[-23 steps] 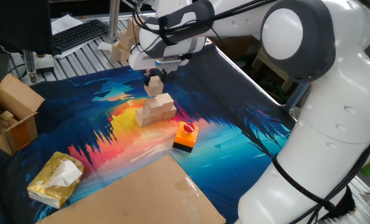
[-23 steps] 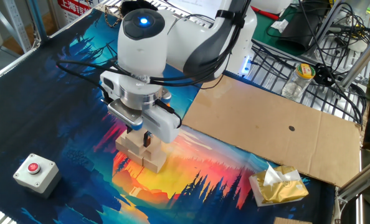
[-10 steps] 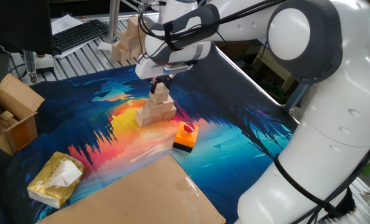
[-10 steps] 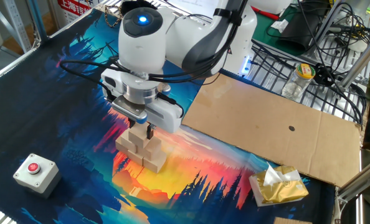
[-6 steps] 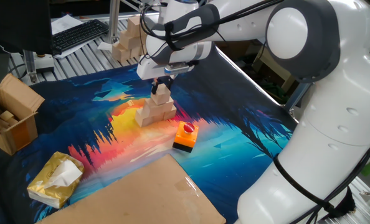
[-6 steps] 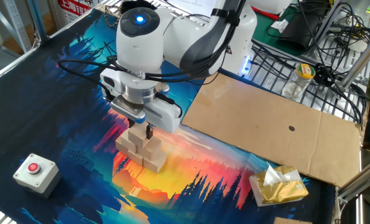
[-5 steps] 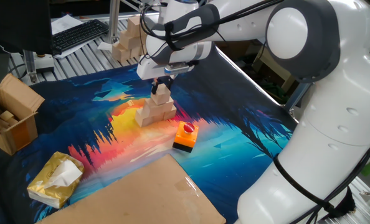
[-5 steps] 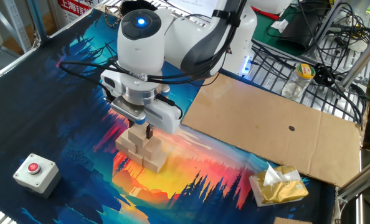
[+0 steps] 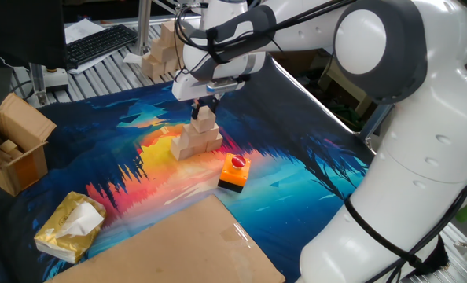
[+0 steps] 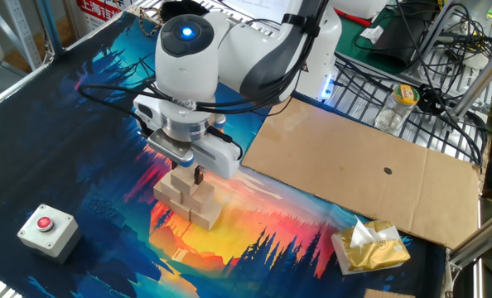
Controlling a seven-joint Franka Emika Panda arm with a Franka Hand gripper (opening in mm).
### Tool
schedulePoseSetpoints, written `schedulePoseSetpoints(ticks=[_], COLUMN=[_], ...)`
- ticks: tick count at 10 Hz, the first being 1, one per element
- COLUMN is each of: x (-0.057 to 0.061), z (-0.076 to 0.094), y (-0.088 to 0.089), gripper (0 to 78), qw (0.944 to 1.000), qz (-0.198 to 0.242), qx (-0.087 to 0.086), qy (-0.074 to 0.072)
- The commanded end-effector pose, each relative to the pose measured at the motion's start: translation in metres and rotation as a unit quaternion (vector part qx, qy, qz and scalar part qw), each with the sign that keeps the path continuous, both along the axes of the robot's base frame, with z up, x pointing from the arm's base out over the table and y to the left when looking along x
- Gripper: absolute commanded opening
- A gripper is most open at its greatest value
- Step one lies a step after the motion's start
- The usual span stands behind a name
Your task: Stack the blocks into a pyramid shape
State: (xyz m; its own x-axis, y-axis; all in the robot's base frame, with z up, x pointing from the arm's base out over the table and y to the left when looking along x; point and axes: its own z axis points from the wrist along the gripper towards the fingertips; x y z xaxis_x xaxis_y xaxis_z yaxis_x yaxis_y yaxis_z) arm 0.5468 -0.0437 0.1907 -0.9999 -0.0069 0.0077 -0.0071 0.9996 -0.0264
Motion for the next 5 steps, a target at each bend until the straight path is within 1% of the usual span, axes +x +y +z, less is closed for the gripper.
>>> schedulePoseSetpoints(ticks=[1,2,5], x=[0.0009,0.0009,0.0009], z=[0.0015,0.0015,0.0015], y=[-0.0002,-0.0002,-0.0002], gripper=[1.1,77.4,77.4], qw=[1.0000,1.0000,1.0000], qz=[-0.001,-0.001,-0.001], qx=[-0.005,-0.005,-0.005], qy=[-0.001,-0.001,-0.001])
